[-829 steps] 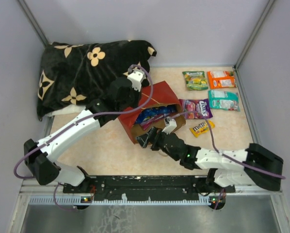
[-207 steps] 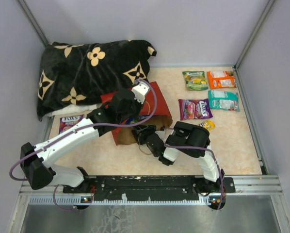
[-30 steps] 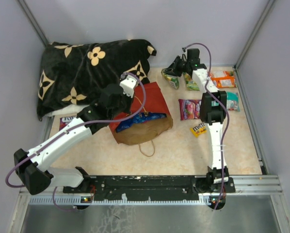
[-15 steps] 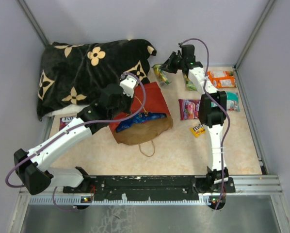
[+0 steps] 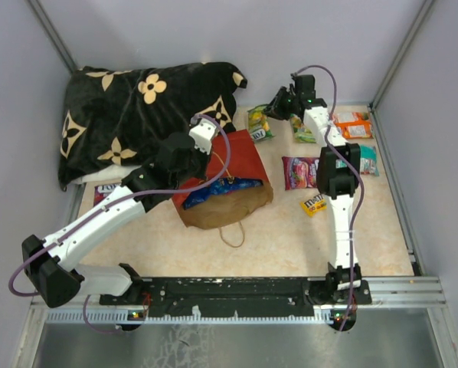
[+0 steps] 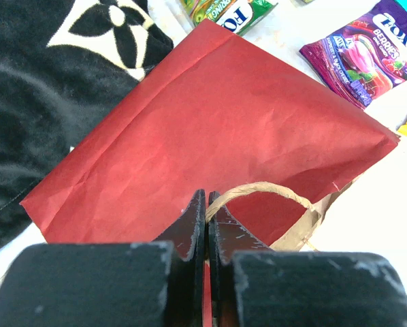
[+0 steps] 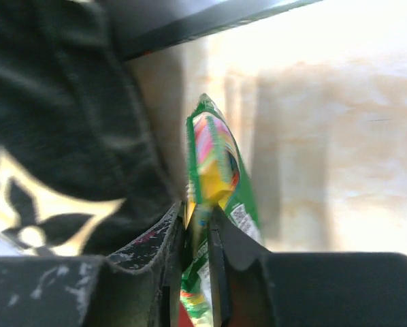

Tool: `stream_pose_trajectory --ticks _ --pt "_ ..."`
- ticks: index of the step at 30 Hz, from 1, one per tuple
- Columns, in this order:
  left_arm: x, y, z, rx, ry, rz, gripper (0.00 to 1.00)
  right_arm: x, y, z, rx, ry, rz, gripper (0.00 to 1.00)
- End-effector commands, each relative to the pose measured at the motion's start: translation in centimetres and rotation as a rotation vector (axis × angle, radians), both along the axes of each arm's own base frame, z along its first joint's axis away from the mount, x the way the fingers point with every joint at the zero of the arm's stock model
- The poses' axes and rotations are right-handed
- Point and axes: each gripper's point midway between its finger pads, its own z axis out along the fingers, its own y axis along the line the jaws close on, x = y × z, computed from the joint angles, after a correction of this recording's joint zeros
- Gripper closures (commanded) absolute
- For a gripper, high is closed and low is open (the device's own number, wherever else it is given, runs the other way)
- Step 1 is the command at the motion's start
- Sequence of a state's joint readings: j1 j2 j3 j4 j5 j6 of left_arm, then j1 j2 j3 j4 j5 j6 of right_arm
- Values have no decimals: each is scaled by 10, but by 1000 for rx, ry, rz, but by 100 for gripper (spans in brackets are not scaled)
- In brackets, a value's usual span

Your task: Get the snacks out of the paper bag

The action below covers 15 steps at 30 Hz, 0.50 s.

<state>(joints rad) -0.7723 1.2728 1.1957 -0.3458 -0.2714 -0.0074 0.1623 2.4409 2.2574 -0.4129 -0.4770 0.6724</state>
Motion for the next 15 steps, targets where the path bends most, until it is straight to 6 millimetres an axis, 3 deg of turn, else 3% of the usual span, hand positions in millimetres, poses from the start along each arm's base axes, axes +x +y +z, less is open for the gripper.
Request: stream_pose_trajectory --ticks 1,4,9,15 --pt "0 3 7 -18 -14 11 100 16 -30 -14 -73 -21 -27 74" --pt "0 3 6 -15 -12 11 100 22 -46 -11 -112 -44 -56 62" --pt "1 3 6 -13 -11 11 100 23 -62 9 -209 -106 -67 3" --pt "1 2 5 -12 -8 9 100 4 -67 46 -444 -206 -122 1"
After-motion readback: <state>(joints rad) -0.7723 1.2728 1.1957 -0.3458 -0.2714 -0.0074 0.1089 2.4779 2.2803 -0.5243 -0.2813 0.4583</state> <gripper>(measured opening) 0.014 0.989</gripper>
